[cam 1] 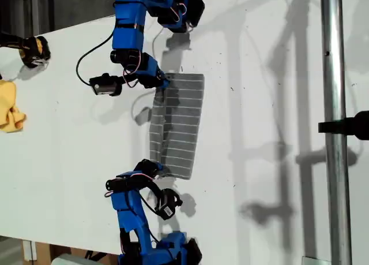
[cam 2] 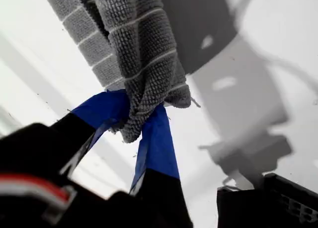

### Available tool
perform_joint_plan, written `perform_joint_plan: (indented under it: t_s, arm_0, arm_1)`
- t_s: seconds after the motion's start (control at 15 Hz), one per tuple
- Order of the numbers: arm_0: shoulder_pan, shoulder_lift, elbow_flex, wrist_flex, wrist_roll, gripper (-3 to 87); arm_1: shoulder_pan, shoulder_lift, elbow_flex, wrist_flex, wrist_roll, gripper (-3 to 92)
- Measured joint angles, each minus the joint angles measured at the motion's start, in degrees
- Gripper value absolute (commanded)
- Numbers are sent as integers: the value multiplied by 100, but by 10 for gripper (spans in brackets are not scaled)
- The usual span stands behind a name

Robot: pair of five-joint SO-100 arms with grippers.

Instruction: Grasp corners of a towel and fold twice.

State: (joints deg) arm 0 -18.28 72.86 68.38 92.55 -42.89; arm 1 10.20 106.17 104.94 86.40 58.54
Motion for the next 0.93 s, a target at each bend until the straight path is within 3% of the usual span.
perform_joint_plan:
  t_s: [0.33,0.73,0.93]
  arm_0:
    - [141,-114,0,-9,-237,-16]
    - [1213,-659,-18,-18,-1248,-15]
    - [1600,-958,-44,-26,-1652,4]
  arm_1:
    - [-554,123,563,-264,343,-2]
    - [-1986,-237,756,-519,1485,-2]
    - [-2303,-492,940,-809,1863,-2]
